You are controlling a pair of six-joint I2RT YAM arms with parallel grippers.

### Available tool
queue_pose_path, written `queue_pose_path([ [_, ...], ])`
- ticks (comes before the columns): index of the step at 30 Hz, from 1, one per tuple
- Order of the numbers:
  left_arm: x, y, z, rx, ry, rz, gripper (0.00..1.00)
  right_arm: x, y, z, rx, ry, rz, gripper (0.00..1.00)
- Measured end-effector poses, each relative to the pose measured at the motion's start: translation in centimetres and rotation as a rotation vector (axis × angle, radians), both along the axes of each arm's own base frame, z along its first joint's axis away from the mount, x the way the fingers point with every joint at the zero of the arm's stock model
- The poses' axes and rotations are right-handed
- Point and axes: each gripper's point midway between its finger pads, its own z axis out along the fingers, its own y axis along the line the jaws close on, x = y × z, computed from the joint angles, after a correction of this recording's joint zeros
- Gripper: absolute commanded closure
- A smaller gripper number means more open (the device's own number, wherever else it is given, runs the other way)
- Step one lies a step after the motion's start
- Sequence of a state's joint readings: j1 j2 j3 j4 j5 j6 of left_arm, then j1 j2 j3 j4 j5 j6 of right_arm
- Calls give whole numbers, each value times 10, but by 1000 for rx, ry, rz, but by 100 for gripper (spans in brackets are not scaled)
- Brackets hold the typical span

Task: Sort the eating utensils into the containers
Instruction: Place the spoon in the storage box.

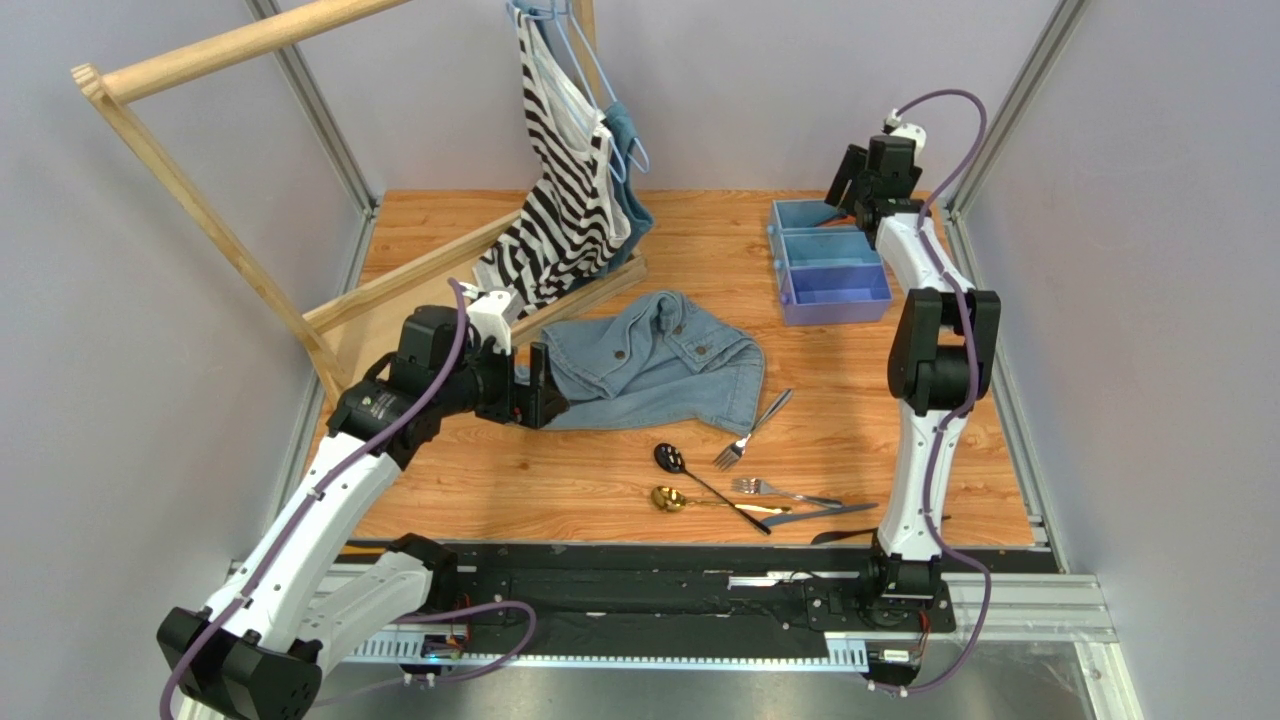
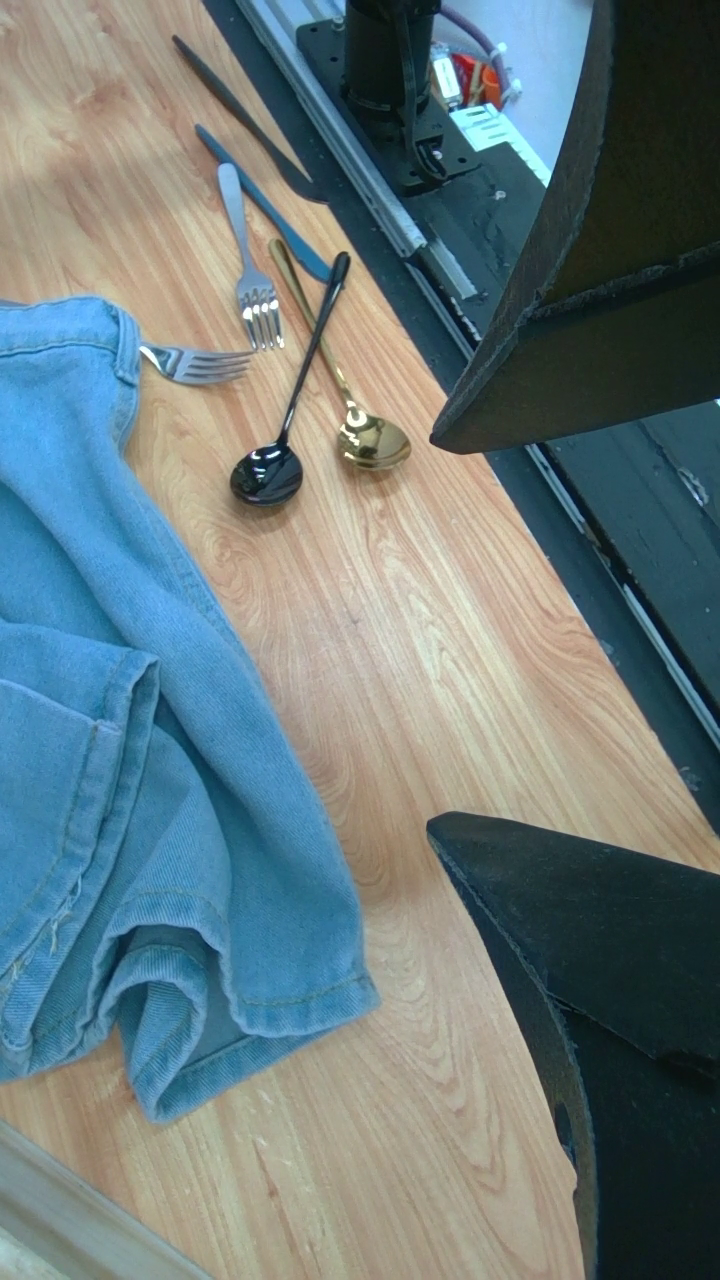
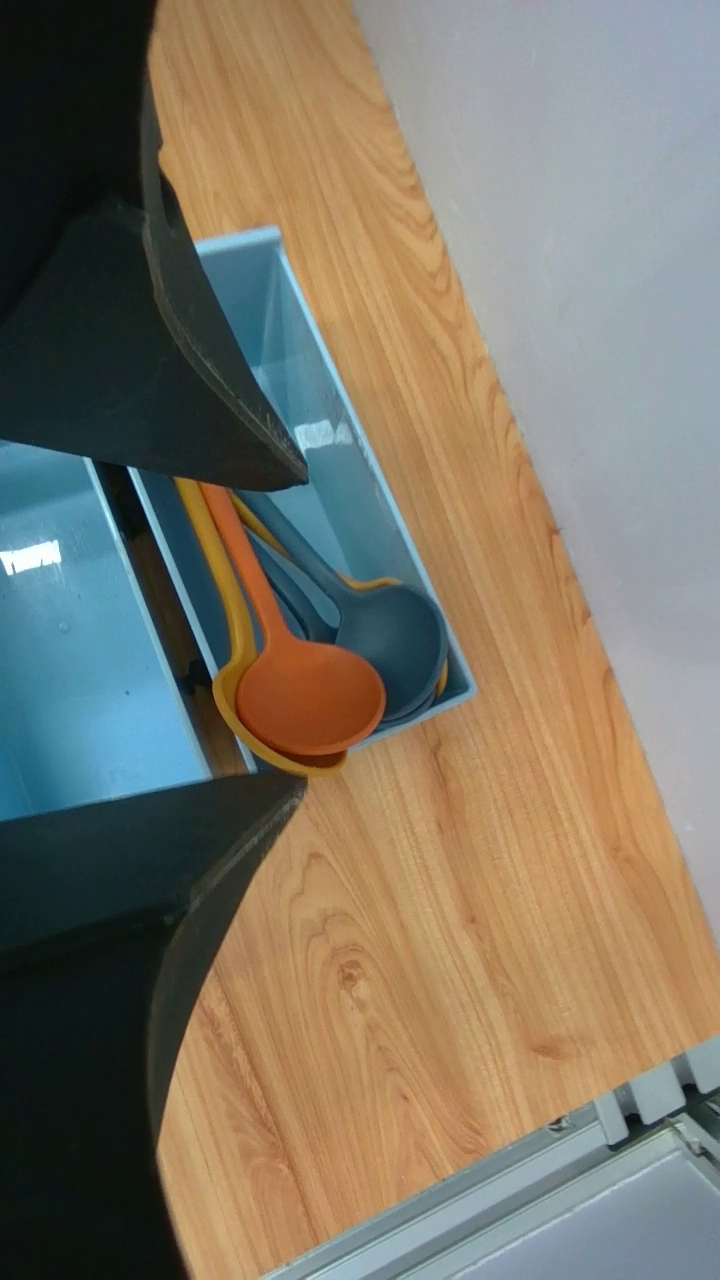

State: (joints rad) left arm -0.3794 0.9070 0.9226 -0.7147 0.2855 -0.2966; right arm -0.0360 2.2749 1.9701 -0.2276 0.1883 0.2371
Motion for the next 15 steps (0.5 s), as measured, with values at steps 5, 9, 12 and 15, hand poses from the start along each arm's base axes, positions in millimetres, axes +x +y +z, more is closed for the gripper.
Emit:
queue_pose_path([
  [5,0,0,0,1,0,1,2,-2,5,37,24,-64,11,13],
  [9,1,0,-1,3,1,3,2,-9,13,82,68,-151,30,9],
  [12,1,0,-4,6,13,0,2,-21,21,118,117,-230,50,8],
  [15,2,-1,-7,12,27,-6,2,-36,29,144,170,-298,67,8],
])
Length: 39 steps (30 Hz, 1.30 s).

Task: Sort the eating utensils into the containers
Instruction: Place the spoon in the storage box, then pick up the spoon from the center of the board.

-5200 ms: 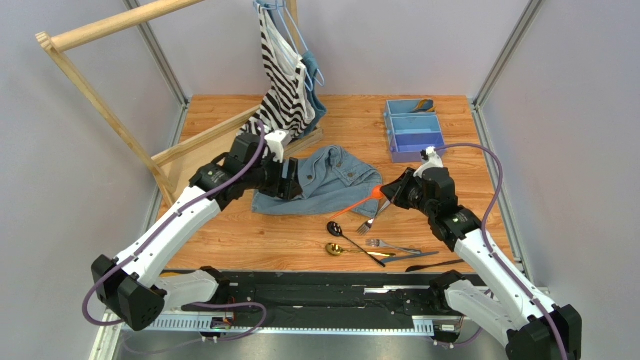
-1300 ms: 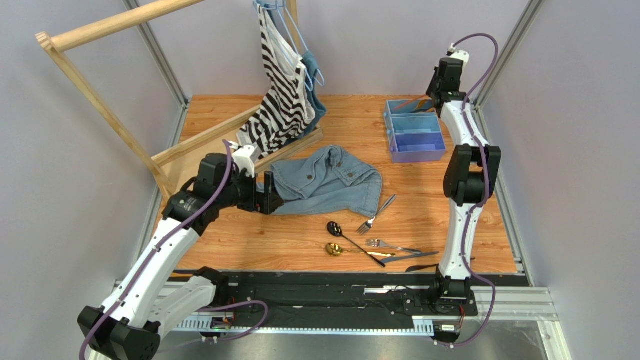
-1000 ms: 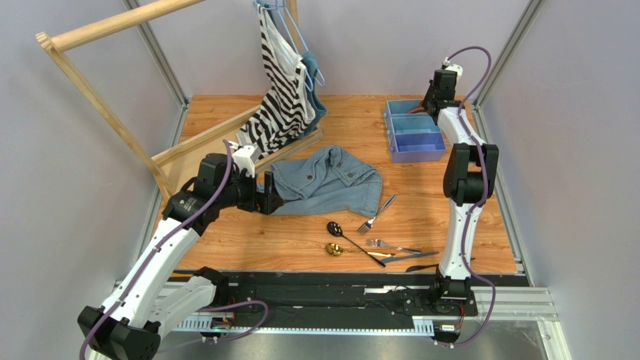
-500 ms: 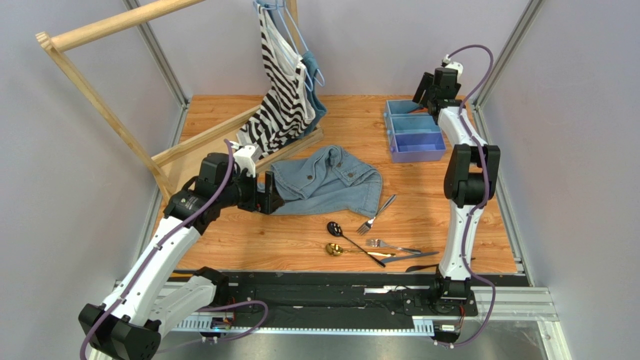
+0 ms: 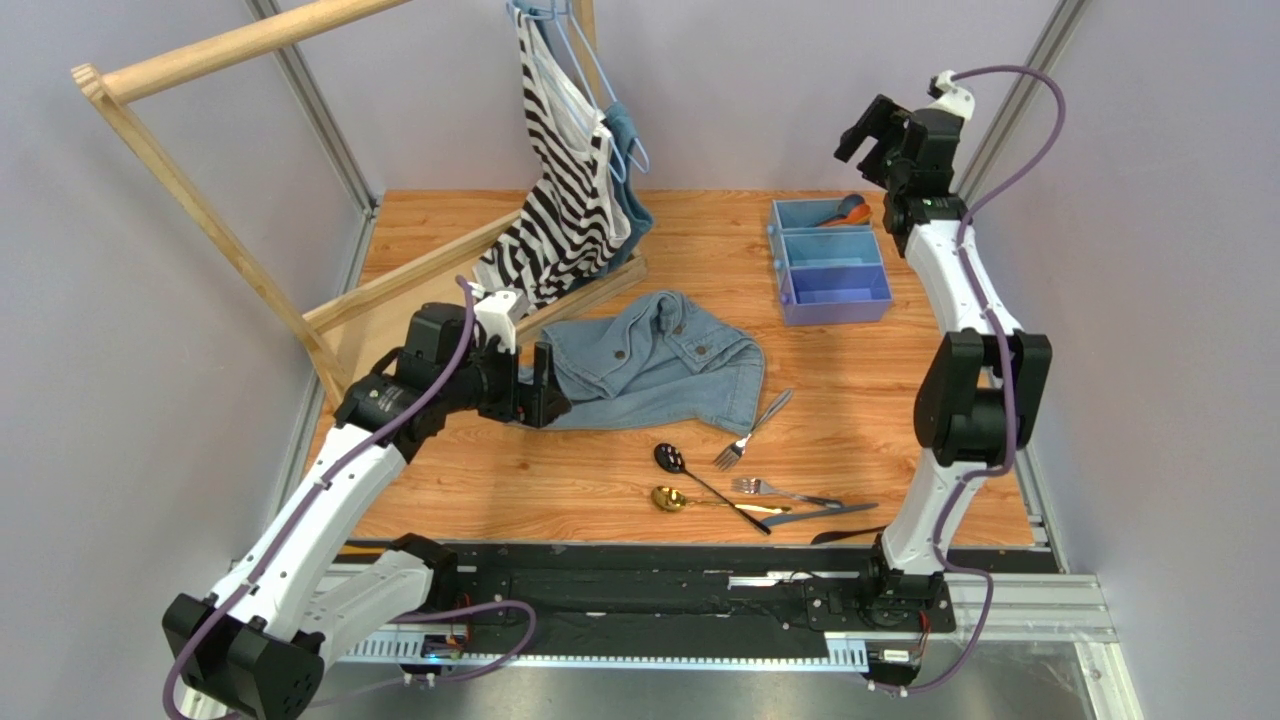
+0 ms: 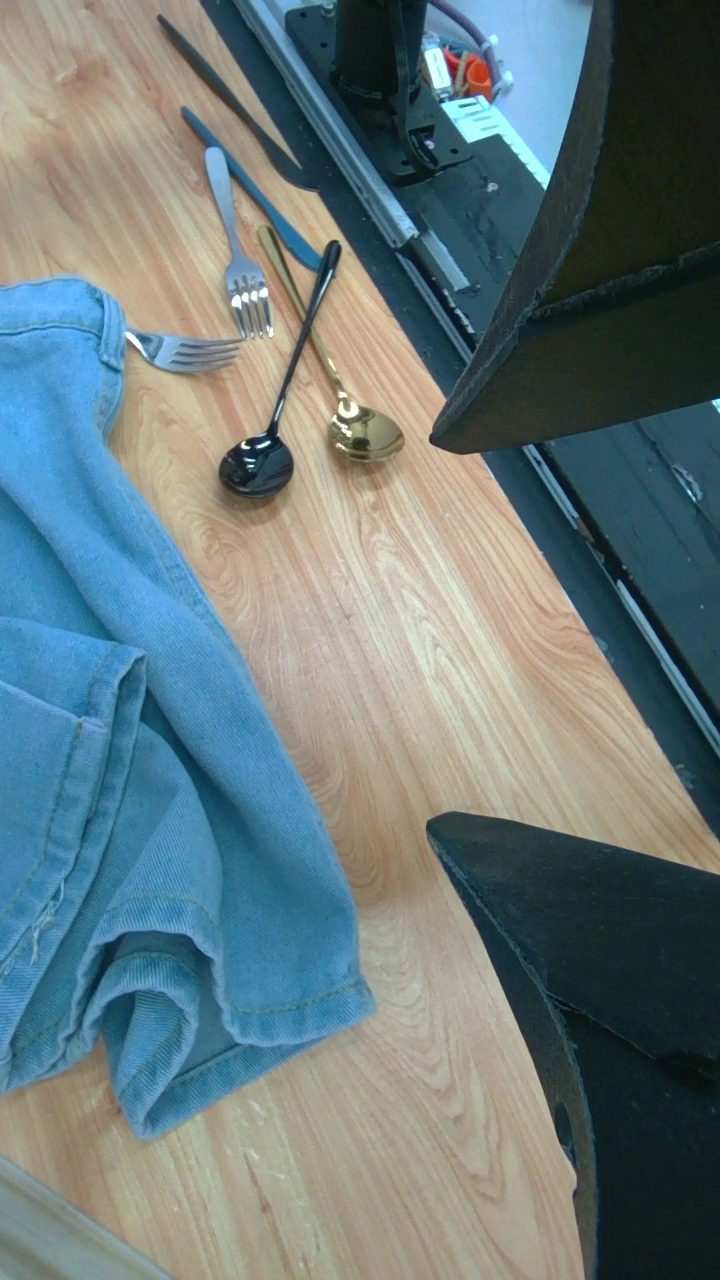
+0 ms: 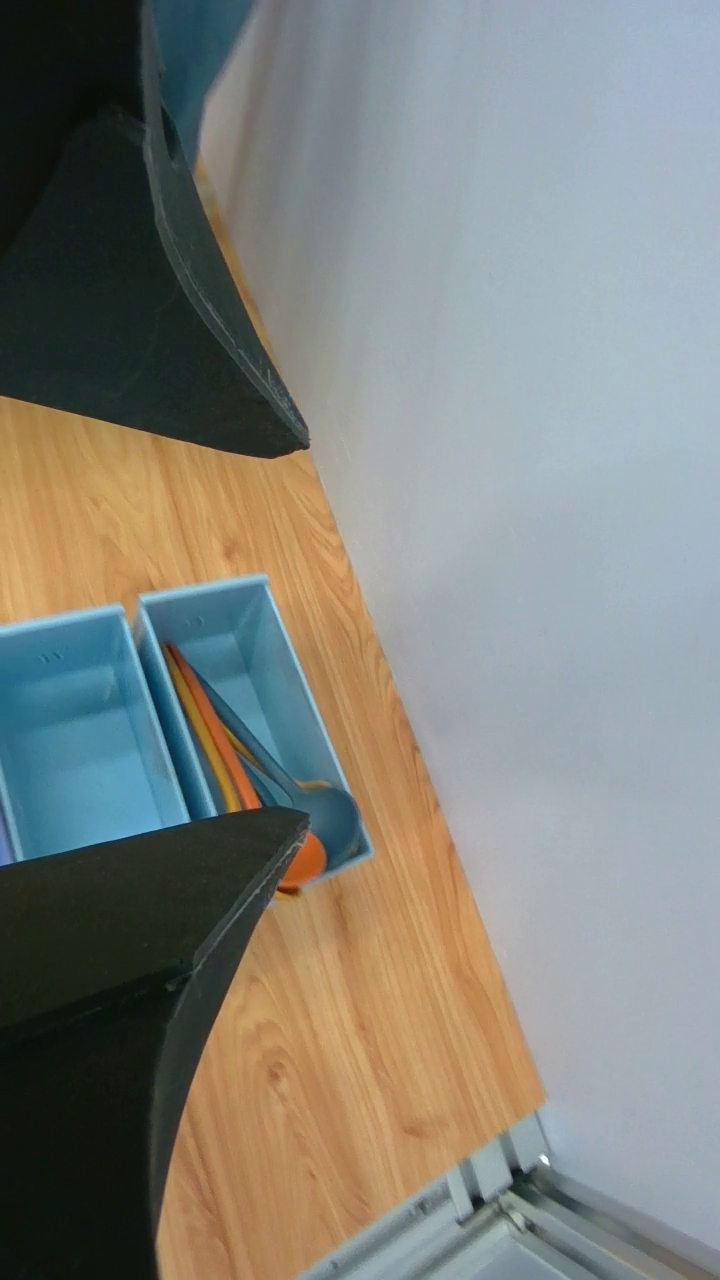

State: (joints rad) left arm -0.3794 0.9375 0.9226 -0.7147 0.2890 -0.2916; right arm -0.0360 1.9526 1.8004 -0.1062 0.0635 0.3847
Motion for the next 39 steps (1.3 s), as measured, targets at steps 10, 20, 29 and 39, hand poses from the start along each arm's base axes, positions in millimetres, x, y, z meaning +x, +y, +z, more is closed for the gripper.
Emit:
queue_pose_path([
  [10,-3,-12,-12,23,47,-61,3,-74,29,-26,190,3,72,7],
  [20,-3,-33,9,70,33,-145,4,-167,54,-31,265,-12,144,5],
  [29,-9,-68,-2,119,81,-219,5,-242,79,-49,291,-19,214,5],
  [39,-39,-121,-27,104,172,-287,9,-278,92,-68,319,6,274,6],
])
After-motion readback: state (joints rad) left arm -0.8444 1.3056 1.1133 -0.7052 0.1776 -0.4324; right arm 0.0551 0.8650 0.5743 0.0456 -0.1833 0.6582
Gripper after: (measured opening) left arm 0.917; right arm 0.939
